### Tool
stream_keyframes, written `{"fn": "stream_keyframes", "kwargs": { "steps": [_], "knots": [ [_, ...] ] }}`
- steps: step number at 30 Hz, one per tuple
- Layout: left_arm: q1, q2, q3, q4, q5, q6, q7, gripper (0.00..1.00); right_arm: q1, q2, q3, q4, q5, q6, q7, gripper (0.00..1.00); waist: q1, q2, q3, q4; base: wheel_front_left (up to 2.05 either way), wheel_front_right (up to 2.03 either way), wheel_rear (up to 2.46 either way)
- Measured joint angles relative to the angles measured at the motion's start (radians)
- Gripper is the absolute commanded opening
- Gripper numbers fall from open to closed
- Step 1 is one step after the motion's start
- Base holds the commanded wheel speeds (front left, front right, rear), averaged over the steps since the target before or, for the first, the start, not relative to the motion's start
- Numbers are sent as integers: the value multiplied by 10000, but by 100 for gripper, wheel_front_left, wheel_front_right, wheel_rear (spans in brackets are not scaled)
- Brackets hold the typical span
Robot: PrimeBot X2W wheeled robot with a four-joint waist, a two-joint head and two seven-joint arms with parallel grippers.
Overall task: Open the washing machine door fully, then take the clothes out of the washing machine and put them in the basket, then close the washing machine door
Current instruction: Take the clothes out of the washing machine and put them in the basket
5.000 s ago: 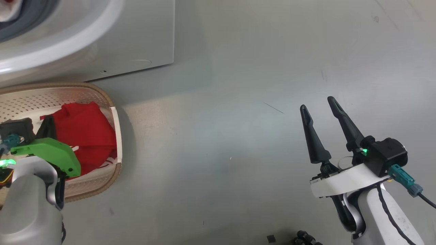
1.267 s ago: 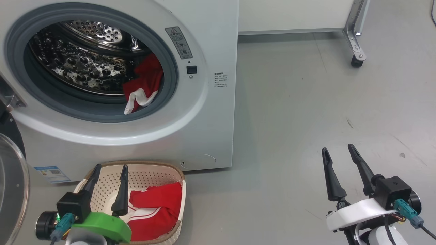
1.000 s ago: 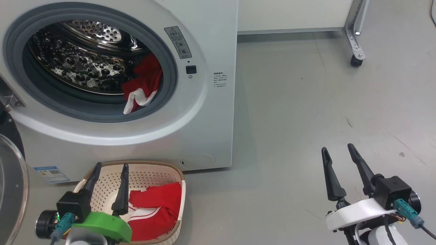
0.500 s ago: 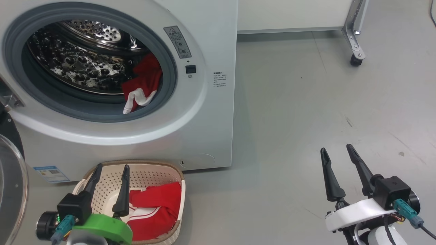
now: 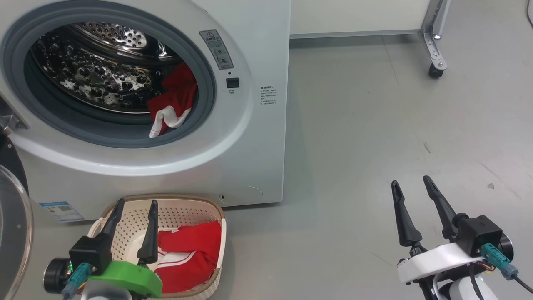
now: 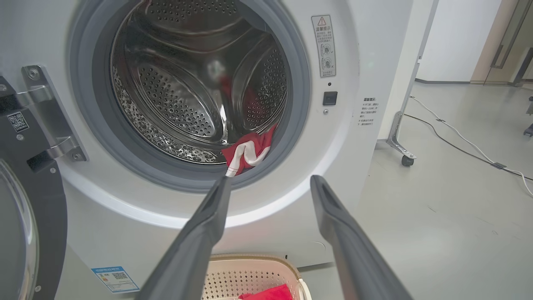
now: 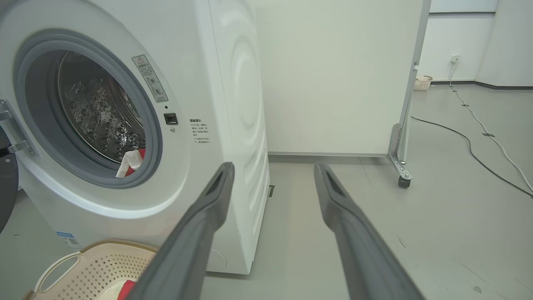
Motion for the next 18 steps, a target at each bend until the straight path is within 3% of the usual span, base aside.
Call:
{"fn": "stream_keyframes", "kwargs": {
  "steps": [18],
  "knots": [
    [-260, 92, 15, -602, -65, 12, 203, 100, -19, 4, 186, -570, 4, 4, 119, 100, 0, 0, 1198, -259, 0, 0, 0]
  ]
}}
